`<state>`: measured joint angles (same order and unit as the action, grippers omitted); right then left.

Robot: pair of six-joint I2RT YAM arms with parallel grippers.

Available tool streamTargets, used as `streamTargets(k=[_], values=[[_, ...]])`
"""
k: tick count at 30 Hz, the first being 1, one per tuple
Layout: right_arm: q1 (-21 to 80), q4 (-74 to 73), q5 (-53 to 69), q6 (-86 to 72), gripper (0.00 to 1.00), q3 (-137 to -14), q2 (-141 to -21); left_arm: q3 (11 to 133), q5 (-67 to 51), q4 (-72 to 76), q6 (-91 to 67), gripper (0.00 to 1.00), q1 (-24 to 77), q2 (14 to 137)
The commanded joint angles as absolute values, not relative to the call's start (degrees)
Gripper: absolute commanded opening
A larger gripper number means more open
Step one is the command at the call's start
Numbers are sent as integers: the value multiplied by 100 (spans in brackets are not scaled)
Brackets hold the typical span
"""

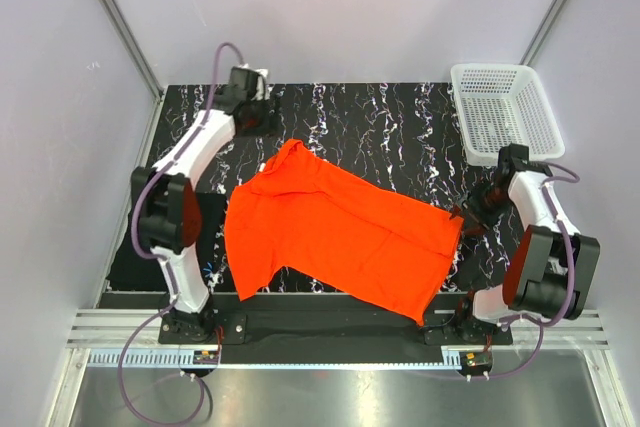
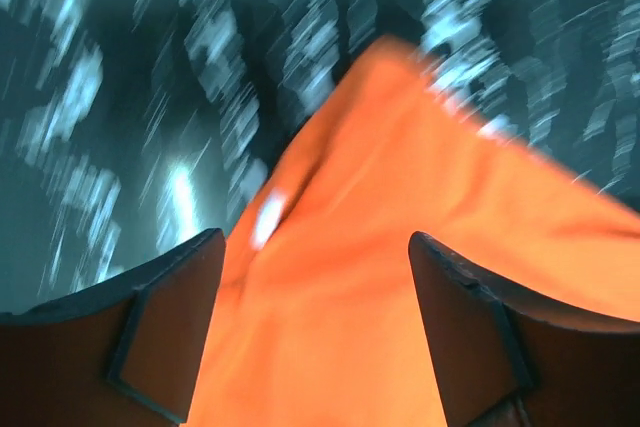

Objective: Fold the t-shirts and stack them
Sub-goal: Flatten the tshirt out

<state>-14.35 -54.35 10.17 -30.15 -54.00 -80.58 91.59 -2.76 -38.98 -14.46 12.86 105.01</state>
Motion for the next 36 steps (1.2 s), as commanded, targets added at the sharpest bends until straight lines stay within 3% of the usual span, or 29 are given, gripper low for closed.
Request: streamTargets(k=[1, 7, 14, 18, 25, 36], values=[[-1415, -5248, 1116, -2812, 54, -5871, -8375, 10043, -126, -3437, -522, 75, 2027, 11178], [-1415, -5133, 1327, -2944, 52, -6117, -8526, 10547, 930, -3472, 175, 64, 2671, 12049], [-1415, -5159, 1327, -2848, 51, -5951, -8306, 10793, 1740, -3463, 308, 59, 2795, 12427], [-1415, -5168, 1362, -2839, 49, -5722, -8235, 10898, 1959, -3358, 343, 54, 2786, 12445], [-1415, -5159, 1310, -2786, 47, -5634, -8288, 11012, 2127, -3208, 448, 53, 2795, 12577], [-1415, -5159, 1160, -2883, 35, -5607, -8297, 11013, 2039, -3173, 554, 44, 2786, 12823]])
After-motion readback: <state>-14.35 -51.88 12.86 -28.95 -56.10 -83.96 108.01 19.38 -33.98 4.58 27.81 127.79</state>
